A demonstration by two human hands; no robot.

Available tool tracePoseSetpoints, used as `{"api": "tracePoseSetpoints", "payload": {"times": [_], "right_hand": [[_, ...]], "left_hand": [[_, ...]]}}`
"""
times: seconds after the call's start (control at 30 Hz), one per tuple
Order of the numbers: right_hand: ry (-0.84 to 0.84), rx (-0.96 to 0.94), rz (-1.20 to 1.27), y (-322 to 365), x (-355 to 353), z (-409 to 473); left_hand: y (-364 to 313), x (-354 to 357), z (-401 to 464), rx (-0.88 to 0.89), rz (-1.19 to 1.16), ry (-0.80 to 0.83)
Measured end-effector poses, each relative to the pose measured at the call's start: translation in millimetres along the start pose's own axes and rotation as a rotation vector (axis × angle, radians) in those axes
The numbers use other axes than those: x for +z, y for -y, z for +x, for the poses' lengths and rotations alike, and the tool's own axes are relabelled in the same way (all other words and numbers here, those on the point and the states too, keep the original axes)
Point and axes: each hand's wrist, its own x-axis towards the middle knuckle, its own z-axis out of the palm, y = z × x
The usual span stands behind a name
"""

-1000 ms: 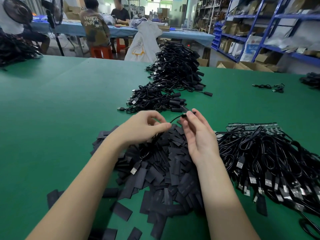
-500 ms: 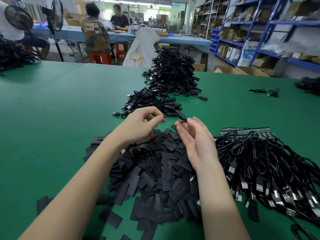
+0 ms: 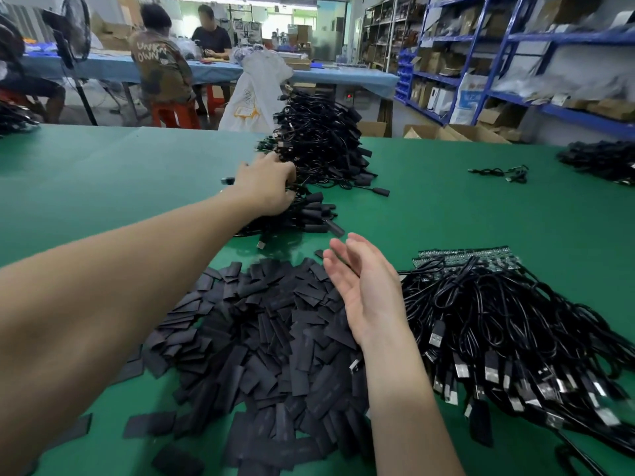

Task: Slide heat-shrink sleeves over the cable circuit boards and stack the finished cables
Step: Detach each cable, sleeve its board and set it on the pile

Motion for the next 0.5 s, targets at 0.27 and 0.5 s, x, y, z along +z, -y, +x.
{"api": "tracePoseSetpoints", "payload": {"times": [0.27,0.5], "right_hand": [[-0.002,-0.12,-0.47,-7.2,8.8,-3.8],[0.106,-0.461,-1.512,-0.6,14.0,-14.2]], "left_hand": [[-43.6,4.6,-16.2,0.156,-0.205,-0.137],[-163.1,-17.8,-27.1,0.279,-0.75,0.759]]}}
